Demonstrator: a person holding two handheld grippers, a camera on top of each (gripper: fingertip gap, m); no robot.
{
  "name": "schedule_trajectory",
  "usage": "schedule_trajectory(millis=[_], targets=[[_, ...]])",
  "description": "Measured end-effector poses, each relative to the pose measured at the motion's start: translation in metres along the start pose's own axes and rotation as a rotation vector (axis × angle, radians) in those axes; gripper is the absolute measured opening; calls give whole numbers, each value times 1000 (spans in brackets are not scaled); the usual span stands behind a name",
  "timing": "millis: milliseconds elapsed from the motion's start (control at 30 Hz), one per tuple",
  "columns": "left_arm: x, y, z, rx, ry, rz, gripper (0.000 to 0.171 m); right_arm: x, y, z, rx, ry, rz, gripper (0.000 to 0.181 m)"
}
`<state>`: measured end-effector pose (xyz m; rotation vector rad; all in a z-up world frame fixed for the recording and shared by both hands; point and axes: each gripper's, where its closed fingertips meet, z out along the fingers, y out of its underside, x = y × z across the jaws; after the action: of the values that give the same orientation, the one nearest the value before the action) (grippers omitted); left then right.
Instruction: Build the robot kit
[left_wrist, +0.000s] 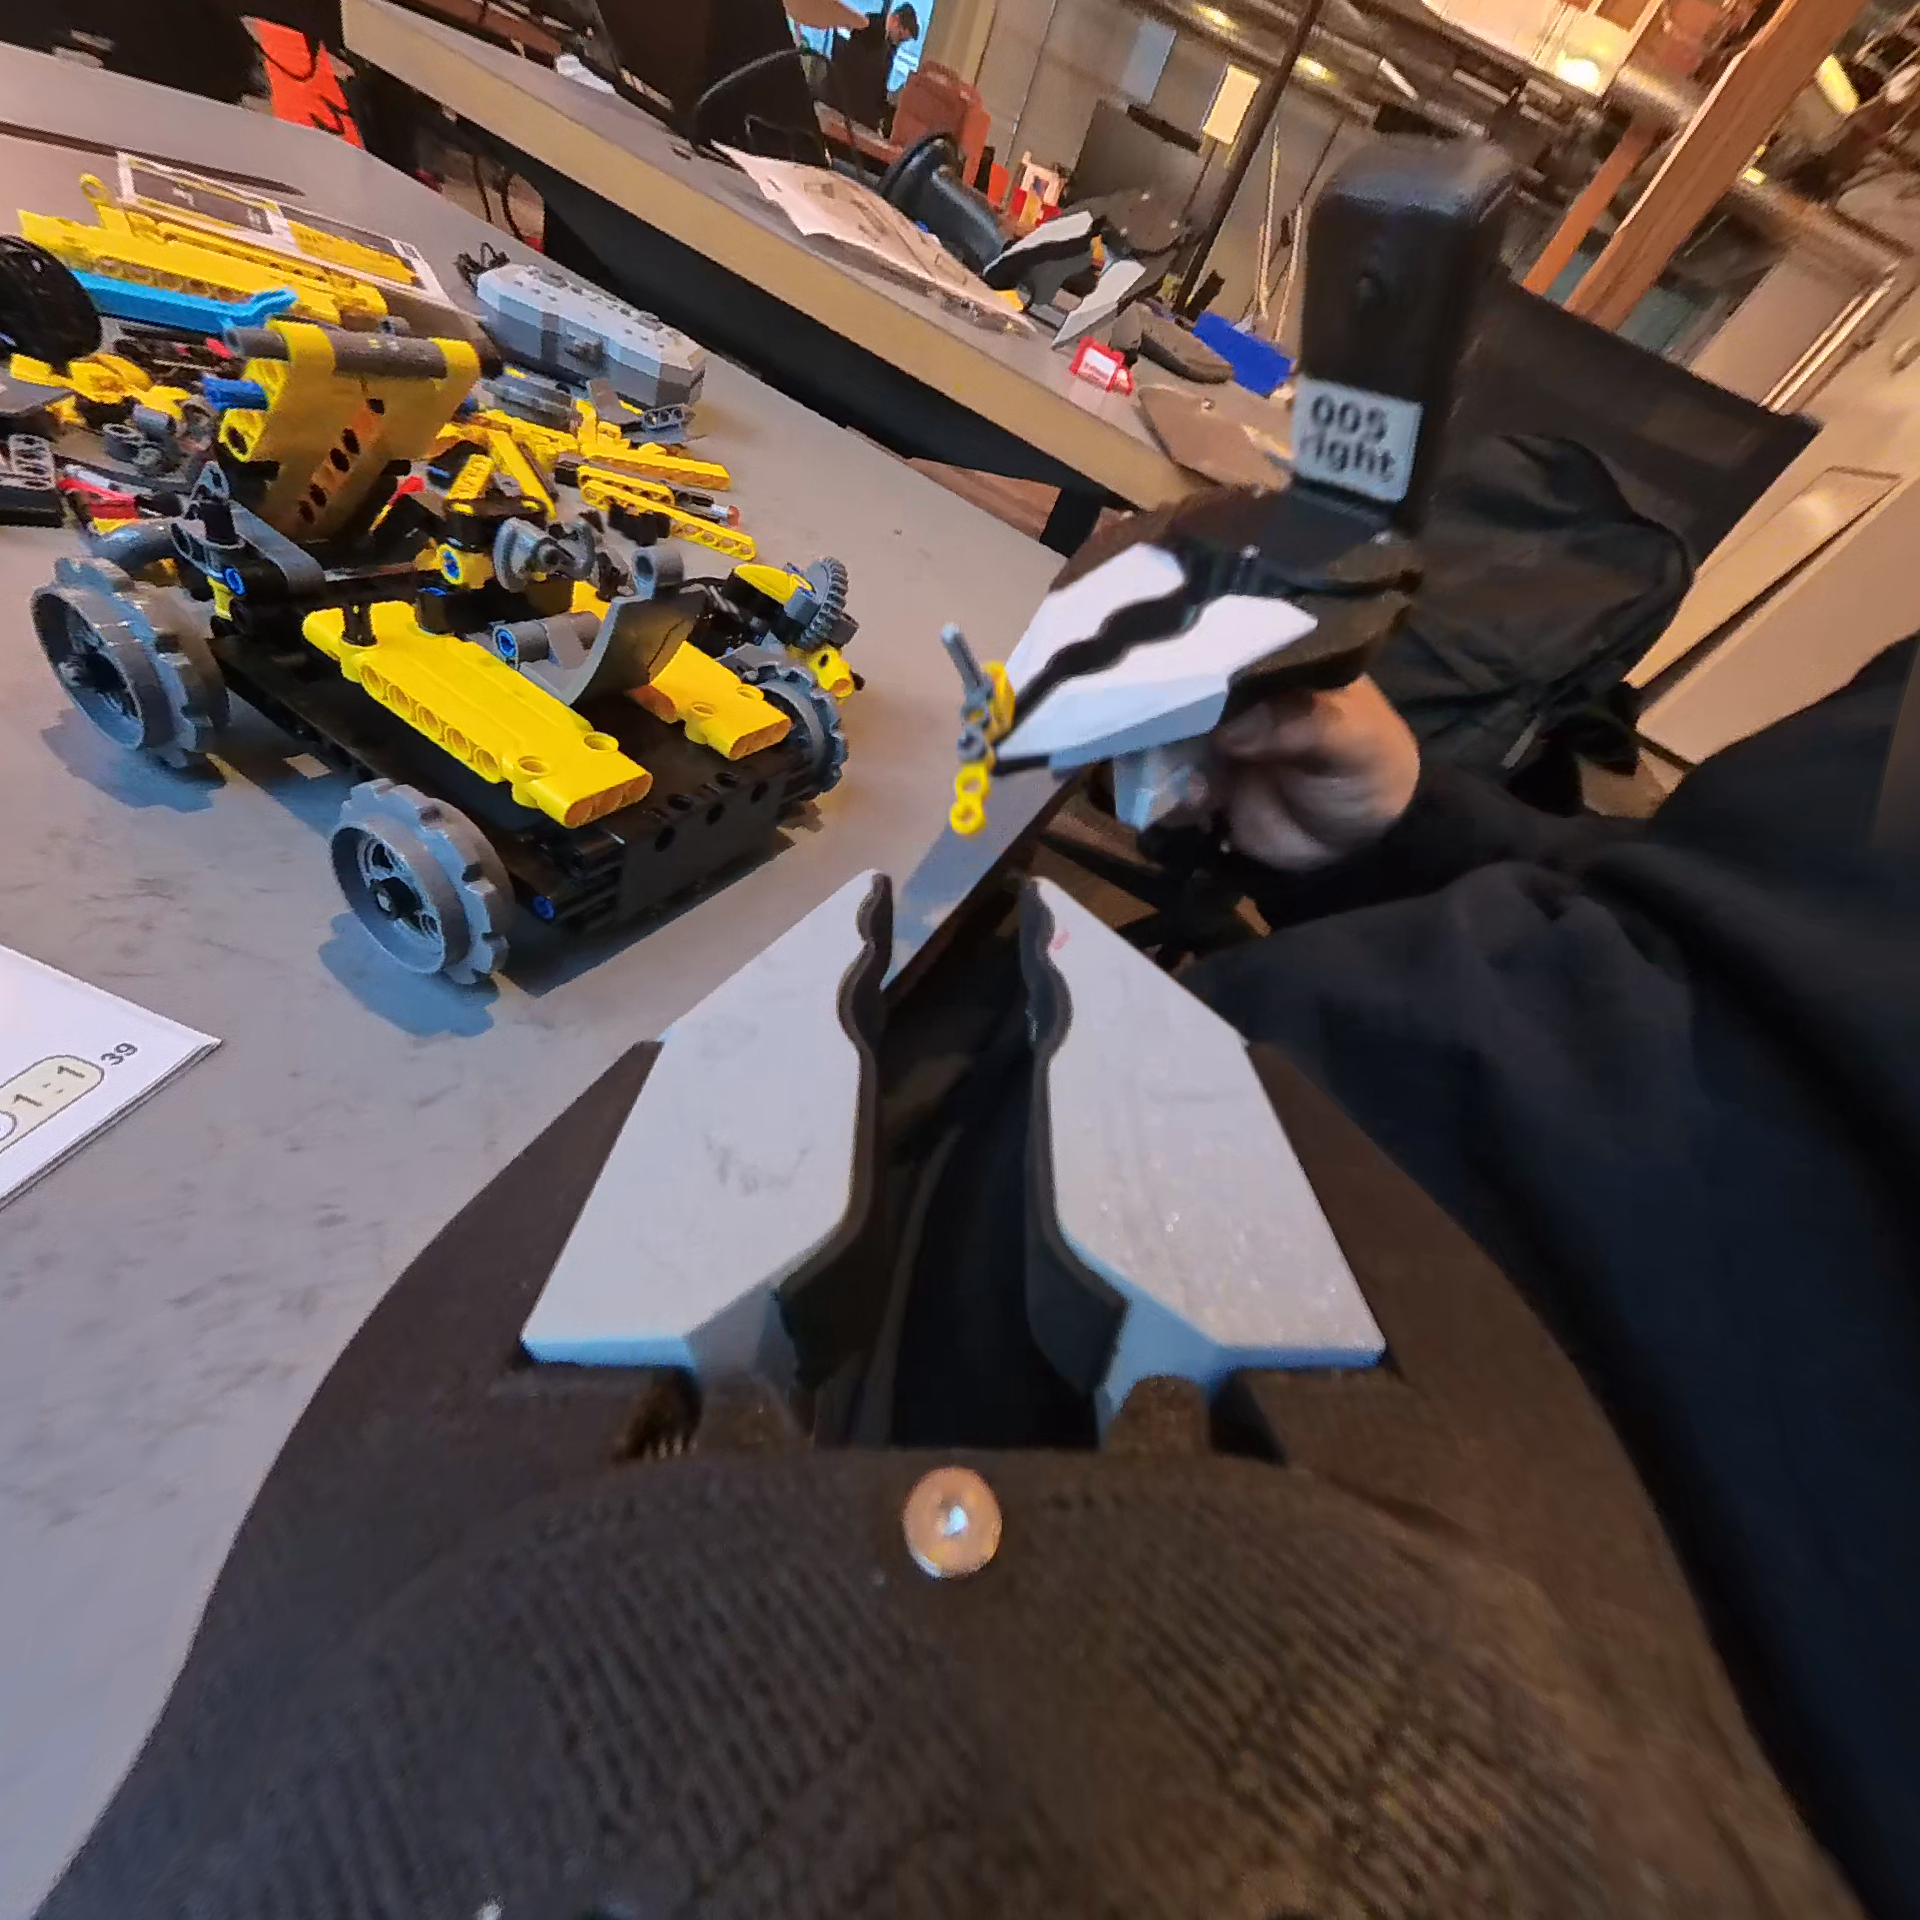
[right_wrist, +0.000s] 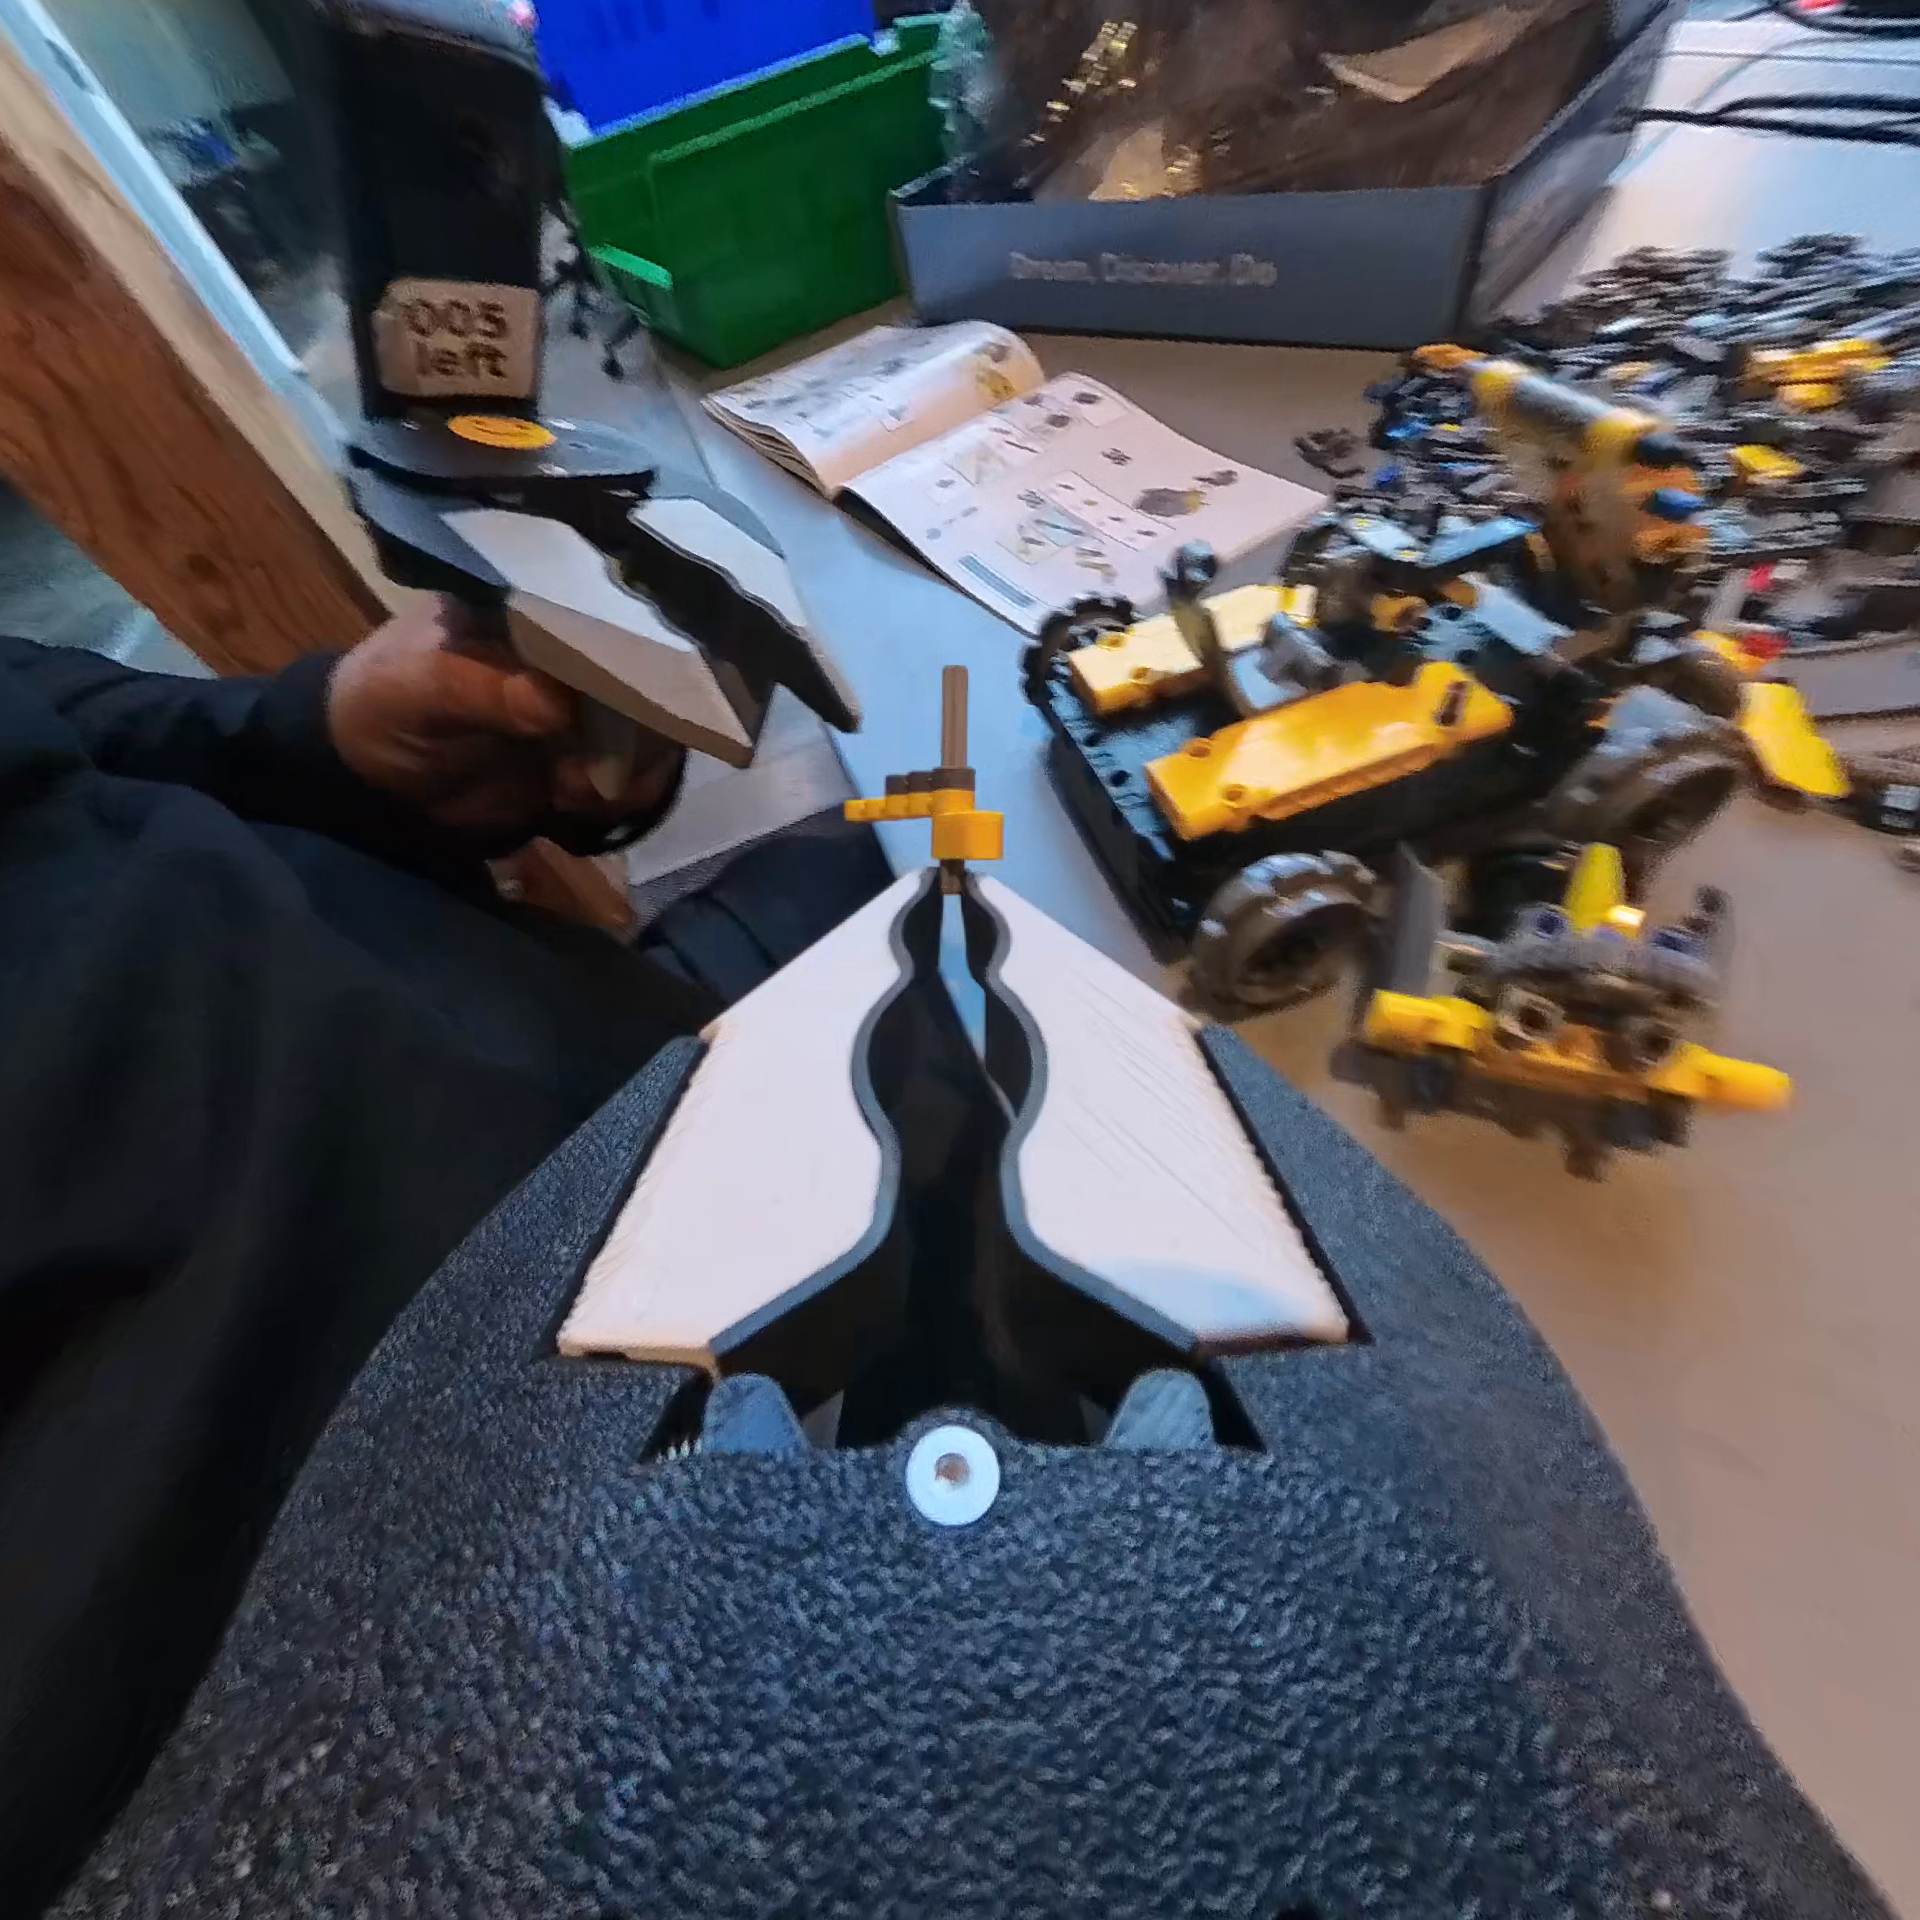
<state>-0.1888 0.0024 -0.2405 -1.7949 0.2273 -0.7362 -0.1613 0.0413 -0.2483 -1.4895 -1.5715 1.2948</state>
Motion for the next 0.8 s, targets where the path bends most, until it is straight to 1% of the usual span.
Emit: schedule_trajectory(millis=[100,200,300,400,533,800], targets=[[-2,3,2,-21,-24,19,22,29,3,-23,-52,128,-22,3],[-4,7,5,-45,-36,19,24,57,12,-47,-129,228,-5,3],[-4,9,7,-56,-42,25,25,73,31,-61,-234,271,55,3],[-4,11,9,-62,-44,27,24,75,48,-64,-289,254,116,3],[-5,14,12,-74,-44,23,24,73,60,-62,-326,238,146,4],[-6,18,15,-94,-60,42,23,75,65,-63,-332,222,183,4]])
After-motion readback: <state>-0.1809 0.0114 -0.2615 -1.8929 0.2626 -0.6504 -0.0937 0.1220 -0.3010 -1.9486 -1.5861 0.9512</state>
